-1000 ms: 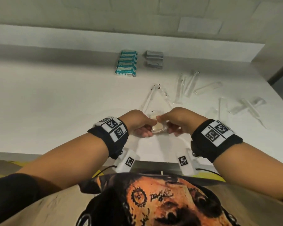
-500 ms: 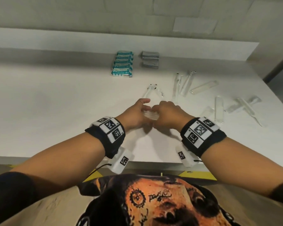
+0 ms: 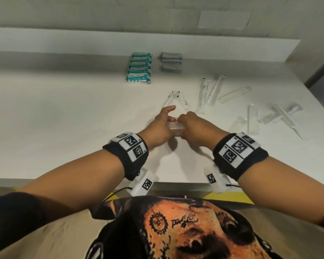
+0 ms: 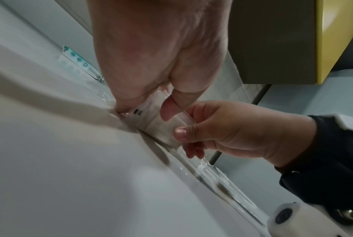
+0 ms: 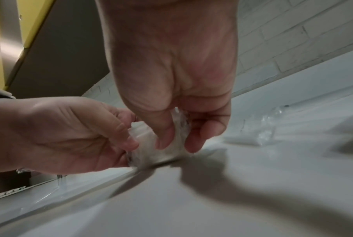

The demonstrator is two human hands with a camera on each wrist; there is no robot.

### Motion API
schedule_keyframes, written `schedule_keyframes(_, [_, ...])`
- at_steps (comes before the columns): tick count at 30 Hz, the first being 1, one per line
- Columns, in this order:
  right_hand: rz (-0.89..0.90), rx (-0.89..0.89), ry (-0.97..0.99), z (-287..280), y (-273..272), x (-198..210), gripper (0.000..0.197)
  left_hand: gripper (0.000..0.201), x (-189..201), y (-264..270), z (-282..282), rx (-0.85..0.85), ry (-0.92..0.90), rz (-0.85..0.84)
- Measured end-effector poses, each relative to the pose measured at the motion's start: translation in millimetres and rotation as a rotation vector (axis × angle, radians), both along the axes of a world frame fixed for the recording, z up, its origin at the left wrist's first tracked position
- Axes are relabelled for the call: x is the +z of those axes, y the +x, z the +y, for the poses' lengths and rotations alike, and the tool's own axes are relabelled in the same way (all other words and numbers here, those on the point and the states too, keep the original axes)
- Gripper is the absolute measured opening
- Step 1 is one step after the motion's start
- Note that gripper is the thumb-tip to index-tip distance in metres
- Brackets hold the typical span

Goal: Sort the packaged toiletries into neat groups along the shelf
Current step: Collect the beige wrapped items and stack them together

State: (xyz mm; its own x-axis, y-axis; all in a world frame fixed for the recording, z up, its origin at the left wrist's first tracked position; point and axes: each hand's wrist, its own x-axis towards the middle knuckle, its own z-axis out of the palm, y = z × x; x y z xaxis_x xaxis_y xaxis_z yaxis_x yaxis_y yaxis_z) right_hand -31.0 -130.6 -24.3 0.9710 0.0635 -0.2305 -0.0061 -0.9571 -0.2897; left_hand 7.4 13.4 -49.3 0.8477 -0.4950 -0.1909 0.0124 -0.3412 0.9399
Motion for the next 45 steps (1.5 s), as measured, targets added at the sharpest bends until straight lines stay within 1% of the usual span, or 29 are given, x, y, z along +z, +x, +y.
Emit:
schedule_keyframes(2, [-0.001,0.001,-0.016,0.6,-0.4,-0.9,0.035,0.081,-0.5,2.1,-2.4,-0.022,0.041,-0.017])
schedule_keyframes(6, [0.013,0.031,-0.062,4.4,-3.9,-6.7,0.034,0.074,-5.6,0.8,-7.6,-0.048,0.142,-0.088])
schedule_keyframes(9, [0.032,0.018,-0.061,4.2,-2.0,-3.8,0.031,0.076,2.0,2.1,-4.1,-0.029,0.161,-0.054])
schedule_keyframes(11, [0.059,-0.003,-0.002,1.4,2.3,6.0,0.029,0.078,15.6,9.1,0.4,-0.027,0.108,0.006])
schedule_keyframes(12, [0.048,-0.014,0.046,-0.7,5.3,12.7,0.029,0.079,23.1,14.1,2.8,-0.008,0.076,0.025])
schedule_keyframes(14, [-0.020,-0.059,0.175,-5.9,15.4,32.2,0.026,0.078,39.2,29.8,5.7,0.081,-0.004,0.048])
schedule_keyframes(16, [-0.099,-0.138,0.374,-10.1,29.1,50.5,0.020,0.068,55.1,43.1,4.4,0.150,-0.139,0.119])
schedule_keyframes(17, [-0.119,-0.190,0.491,-11.5,35.9,55.8,0.019,0.055,61.2,46.4,1.5,0.146,-0.213,0.167])
schedule_keyframes(19, [-0.113,-0.269,0.694,-12.3,50.0,61.1,0.023,0.019,70.6,51.9,-6.8,0.114,-0.332,0.210])
schedule_keyframes(20, [-0.098,-0.294,0.764,-12.0,55.2,60.9,0.025,0.013,72.5,54.5,-10.9,0.118,-0.364,0.208])
schedule_keyframes(23, [-0.070,-0.346,0.844,-15.0,71.7,55.9,0.026,0.019,71.8,71.1,-21.7,0.137,-0.386,0.212])
schedule_keyframes(25, [-0.059,-0.387,0.907,-20.4,83.0,53.1,0.020,0.015,67.0,87.2,-25.8,0.154,-0.351,0.222])
schedule_keyframes(27, [-0.064,-0.455,0.985,-27.1,102.2,53.7,0.013,0.011,65.9,108.3,-31.8,0.175,-0.279,0.208])
schedule_keyframes(29, [-0.077,-0.523,0.988,-35.3,129.0,51.1,0.011,0.009,63.2,133.1,-40.4,0.223,-0.236,0.194])
schedule_keyframes(32, [-0.032,-0.598,0.950,-42.5,170.4,42.1,0.009,0.020,51.4,171.9,-54.0,0.359,-0.110,0.161])
schedule_keyframes(33, [-0.003,-0.629,0.945,-44.6,185.7,37.2,0.010,0.016,48.8,184.7,-58.3,0.385,-0.045,0.148])
schedule_keyframes(34, [0.034,-0.661,0.940,-45.1,196.0,31.7,0.010,0.009,47.0,192.2,-63.0,0.402,-0.013,0.151])
schedule_keyframes(35, [0.070,-0.688,0.930,-45.1,205.1,26.8,0.009,0.012,41.1,200.7,-66.0,0.409,0.051,0.137])
schedule_keyframes(37, [0.133,-0.703,0.882,-45.8,221.0,17.3,0.011,0.027,38.5,209.8,-71.0,0.413,0.179,0.141])
schedule_keyframes(38, [0.161,-0.697,0.846,-46.2,226.1,13.2,0.009,0.031,34.5,213.1,-70.4,0.351,0.272,0.107])
schedule_keyframes(39, [0.179,-0.687,0.803,-46.1,229.4,11.1,0.009,0.031,30.2,216.2,-68.4,0.313,0.321,0.075])
schedule_keyframes(40, [0.193,-0.681,0.767,-46.4,232.2,10.0,0.012,0.031,26.4,218.9,-68.2,0.333,0.294,0.120])
schedule_keyframes(41, [0.204,-0.677,0.737,-47.4,235.3,7.5,0.014,0.030,23.0,221.0,-68.7,0.325,0.308,0.137])
schedule_keyframes(43, [0.218,-0.672,0.715,-49.2,238.7,6.0,0.016,0.030,6.9,228.2,-66.7,0.340,0.320,0.100])
schedule_keyframes(45, [0.219,-0.666,0.715,-51.3,240.0,4.4,0.018,0.030,5.6,228.2,-67.2,0.347,0.277,0.113])
